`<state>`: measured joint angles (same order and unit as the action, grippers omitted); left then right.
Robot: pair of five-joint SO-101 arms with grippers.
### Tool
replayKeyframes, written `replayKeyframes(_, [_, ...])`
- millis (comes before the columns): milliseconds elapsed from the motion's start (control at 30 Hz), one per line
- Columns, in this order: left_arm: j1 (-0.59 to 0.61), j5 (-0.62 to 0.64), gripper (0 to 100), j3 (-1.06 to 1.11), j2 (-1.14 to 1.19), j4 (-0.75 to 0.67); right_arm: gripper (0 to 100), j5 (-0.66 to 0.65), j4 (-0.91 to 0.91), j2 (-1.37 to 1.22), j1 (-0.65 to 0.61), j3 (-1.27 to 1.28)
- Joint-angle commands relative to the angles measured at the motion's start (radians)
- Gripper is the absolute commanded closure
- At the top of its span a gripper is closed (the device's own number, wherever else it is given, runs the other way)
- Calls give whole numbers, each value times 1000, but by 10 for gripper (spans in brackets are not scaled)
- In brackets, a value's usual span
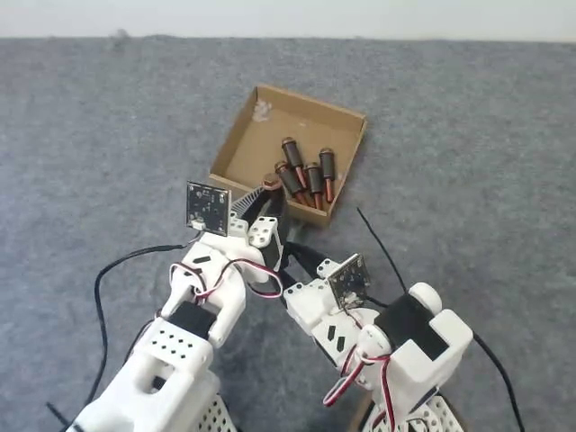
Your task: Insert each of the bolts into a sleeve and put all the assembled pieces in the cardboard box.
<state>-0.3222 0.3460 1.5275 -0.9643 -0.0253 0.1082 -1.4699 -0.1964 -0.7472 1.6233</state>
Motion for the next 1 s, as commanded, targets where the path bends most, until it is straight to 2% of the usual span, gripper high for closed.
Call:
replayKeyframes(0, [5,-11,989,-16,-68,-17,992,6,2,8,1,2])
replayKeyframes(300, [-34,-9,989,-1,-356,253,992,6,2,8,1,2])
replayKeyframes(967, [-35,-11,989,74,-385,256,992,6,-5,12,22,8])
